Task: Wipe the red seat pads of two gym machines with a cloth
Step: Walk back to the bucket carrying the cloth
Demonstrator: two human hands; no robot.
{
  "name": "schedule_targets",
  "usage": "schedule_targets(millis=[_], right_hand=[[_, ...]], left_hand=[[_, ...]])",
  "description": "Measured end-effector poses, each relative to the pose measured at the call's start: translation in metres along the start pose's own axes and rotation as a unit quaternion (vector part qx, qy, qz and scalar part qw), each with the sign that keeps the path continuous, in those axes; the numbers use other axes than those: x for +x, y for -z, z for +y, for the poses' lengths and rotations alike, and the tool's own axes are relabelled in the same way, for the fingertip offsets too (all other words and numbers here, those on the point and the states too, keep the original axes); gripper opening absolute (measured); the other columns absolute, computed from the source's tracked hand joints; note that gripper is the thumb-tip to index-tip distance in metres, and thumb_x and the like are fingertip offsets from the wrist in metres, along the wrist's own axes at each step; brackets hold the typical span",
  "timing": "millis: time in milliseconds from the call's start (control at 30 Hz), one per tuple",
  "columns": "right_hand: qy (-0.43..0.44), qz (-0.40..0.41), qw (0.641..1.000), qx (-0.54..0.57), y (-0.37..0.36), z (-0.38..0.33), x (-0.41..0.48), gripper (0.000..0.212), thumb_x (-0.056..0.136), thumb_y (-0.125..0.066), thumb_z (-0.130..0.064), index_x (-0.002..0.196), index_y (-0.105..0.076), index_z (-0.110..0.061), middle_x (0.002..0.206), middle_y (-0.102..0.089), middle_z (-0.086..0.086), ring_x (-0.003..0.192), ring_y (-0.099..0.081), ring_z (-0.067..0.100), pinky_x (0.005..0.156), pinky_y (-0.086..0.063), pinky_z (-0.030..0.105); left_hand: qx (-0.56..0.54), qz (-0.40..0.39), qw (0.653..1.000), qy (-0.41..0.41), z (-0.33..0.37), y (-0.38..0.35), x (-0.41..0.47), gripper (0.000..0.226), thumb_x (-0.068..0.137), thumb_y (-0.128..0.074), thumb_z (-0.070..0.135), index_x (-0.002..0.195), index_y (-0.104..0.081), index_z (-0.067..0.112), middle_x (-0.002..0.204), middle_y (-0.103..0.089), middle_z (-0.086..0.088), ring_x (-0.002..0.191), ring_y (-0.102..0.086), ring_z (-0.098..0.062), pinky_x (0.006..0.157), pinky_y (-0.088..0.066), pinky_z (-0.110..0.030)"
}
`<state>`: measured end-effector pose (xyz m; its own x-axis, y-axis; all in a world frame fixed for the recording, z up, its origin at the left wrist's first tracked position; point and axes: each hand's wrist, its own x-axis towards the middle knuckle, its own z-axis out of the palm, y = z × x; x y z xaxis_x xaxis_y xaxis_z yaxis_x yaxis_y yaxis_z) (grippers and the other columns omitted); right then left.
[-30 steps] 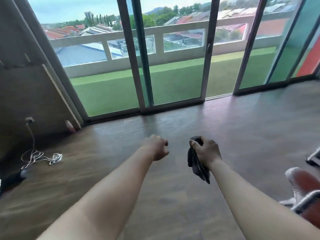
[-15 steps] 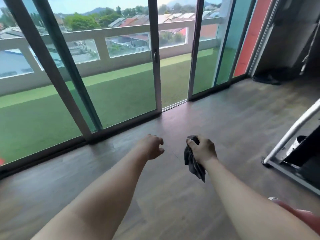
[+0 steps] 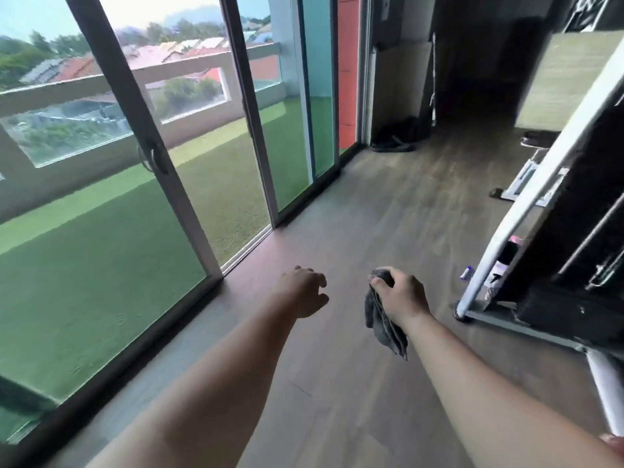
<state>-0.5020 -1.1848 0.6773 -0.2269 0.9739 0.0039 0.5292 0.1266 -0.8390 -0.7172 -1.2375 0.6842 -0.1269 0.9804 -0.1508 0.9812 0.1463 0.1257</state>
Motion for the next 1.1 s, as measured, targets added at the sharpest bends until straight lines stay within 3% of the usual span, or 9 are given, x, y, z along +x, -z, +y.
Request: schedule_targets(millis=[200, 500, 800, 967, 1100], right_hand=[[-0.038, 0.064, 0.997, 0.002, 0.000, 0.019, 0.159, 0.027, 0.091, -0.067, -0.037, 0.110, -0.073, -0.019, 0.110, -0.076, 0.002, 0.108, -0.066, 0.022, 0.081, -0.040, 0.023], [-0.070, 0.103, 0.992, -0.020, 0.046, 0.036, 0.410, 0.023, 0.091, -0.066, -0.037, 0.107, -0.073, -0.021, 0.105, -0.076, 0.003, 0.103, -0.065, 0.024, 0.076, -0.037, 0.024], [-0.110, 0.178, 0.977, -0.027, 0.066, 0.078, 0.647, 0.023, 0.089, -0.065, -0.043, 0.098, -0.073, -0.023, 0.096, -0.077, 0.002, 0.096, -0.068, 0.025, 0.078, -0.048, 0.030], [-0.162, 0.251, 0.954, -0.014, 0.097, 0.109, 0.748, 0.022, 0.089, -0.066, -0.042, 0.091, -0.073, -0.021, 0.090, -0.077, 0.002, 0.092, -0.069, 0.027, 0.074, -0.048, 0.032], [-0.182, 0.301, 0.936, -0.013, 0.140, 0.141, 0.808, 0.039, 0.082, -0.056, -0.054, 0.089, -0.071, -0.019, 0.087, -0.076, 0.002, 0.089, -0.068, 0.028, 0.079, -0.052, 0.037]], left_hand=[[-0.002, -0.011, 0.998, -0.065, -0.002, 0.012, 0.193, 0.041, 0.094, -0.062, 0.047, 0.132, -0.063, 0.033, 0.123, -0.067, 0.001, 0.125, -0.053, -0.028, 0.099, -0.048, -0.038], [0.001, -0.009, 0.993, -0.116, 0.019, 0.062, 0.456, 0.042, 0.095, -0.060, 0.047, 0.134, -0.062, 0.034, 0.124, -0.066, 0.002, 0.127, -0.052, -0.024, 0.088, -0.046, -0.035], [0.013, -0.026, 0.982, -0.187, 0.039, 0.090, 0.724, 0.042, 0.096, -0.060, 0.050, 0.134, -0.062, 0.033, 0.126, -0.066, 0.001, 0.128, -0.052, -0.025, 0.092, -0.047, -0.037], [0.031, -0.062, 0.959, -0.273, 0.093, 0.107, 0.870, 0.041, 0.093, -0.060, 0.050, 0.130, -0.064, 0.033, 0.126, -0.067, 0.001, 0.126, -0.054, -0.025, 0.097, -0.051, -0.038], [0.062, -0.078, 0.934, -0.344, 0.165, 0.108, 0.965, 0.040, 0.095, -0.058, 0.048, 0.131, -0.063, 0.033, 0.126, -0.067, 0.003, 0.126, -0.053, -0.024, 0.097, -0.051, -0.039]])
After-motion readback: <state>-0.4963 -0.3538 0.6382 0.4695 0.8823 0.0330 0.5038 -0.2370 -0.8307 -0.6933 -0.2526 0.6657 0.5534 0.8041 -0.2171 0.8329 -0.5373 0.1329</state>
